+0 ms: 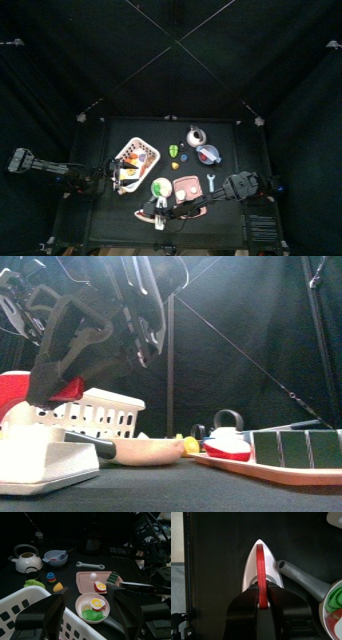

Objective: Grab iron

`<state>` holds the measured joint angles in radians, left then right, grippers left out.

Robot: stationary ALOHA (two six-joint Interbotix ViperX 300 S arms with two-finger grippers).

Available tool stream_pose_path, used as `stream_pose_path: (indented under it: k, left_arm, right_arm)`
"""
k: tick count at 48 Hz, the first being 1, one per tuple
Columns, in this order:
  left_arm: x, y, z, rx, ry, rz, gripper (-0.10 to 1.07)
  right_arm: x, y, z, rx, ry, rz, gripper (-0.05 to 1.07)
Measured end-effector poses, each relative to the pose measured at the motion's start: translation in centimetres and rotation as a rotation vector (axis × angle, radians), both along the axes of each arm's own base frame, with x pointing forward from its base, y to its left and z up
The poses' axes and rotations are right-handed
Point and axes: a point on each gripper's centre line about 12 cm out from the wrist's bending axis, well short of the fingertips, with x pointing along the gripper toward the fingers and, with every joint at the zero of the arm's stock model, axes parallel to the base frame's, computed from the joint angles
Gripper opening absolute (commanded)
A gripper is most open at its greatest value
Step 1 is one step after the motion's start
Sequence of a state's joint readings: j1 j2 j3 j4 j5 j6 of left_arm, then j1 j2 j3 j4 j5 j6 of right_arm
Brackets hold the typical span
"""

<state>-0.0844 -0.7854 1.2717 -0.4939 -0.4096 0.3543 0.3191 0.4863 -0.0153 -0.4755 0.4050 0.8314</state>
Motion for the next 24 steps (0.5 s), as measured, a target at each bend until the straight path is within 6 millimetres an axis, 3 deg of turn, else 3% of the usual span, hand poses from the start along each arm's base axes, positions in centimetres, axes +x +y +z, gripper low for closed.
stream_pose_path:
  k: [10, 19, 24]
  left_arm:
    - [0.0, 0.0, -0.1, -0.001, 0.003, 0.001, 0.95]
    - [0.0, 0.0, -0.1, -0.001, 0.002, 0.001, 0.95]
    - [0.0, 0.0, -0.1, -0.001, 0.002, 0.001, 0.95]
  right_arm:
    - [0.0, -0.1, 0.7, -0.007, -0.008, -0.001, 0.36]
    - [-0.3, -0.2, 4.0, -0.006, -0.070, 0.007, 0.36]
    - [-0.3, -0.3, 4.6, -0.013, -0.084, 0.011, 0.36]
